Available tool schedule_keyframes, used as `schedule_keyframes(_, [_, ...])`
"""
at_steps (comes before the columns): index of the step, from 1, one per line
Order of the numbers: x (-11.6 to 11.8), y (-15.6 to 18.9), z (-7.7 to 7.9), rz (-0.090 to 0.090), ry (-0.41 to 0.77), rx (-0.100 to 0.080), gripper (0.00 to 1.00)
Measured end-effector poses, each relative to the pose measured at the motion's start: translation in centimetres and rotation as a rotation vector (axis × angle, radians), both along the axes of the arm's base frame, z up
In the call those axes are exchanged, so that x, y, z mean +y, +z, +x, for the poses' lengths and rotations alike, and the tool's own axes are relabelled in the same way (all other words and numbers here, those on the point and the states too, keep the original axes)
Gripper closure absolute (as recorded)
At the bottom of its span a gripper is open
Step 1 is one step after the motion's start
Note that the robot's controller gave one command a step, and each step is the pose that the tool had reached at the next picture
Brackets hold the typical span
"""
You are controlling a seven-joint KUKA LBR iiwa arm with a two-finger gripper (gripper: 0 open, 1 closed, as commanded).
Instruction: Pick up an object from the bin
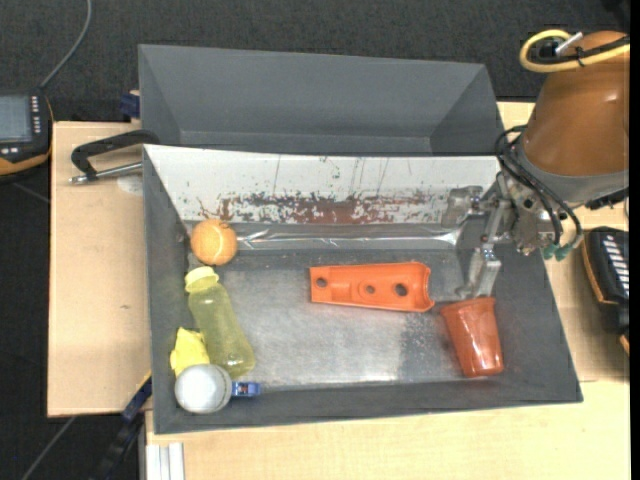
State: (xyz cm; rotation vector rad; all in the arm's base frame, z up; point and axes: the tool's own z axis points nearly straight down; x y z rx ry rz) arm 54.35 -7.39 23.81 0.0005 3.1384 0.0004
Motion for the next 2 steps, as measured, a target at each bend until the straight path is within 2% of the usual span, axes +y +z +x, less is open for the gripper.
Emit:
schedule_keyframes(1, [1.6, -5.2, -1.6, 0.000, 0.031, -0.003, 0.00])
schedule_keyframes(2, [5.0, -8.1, 0.1, 0.000, 0.150, 0.002, 0.00])
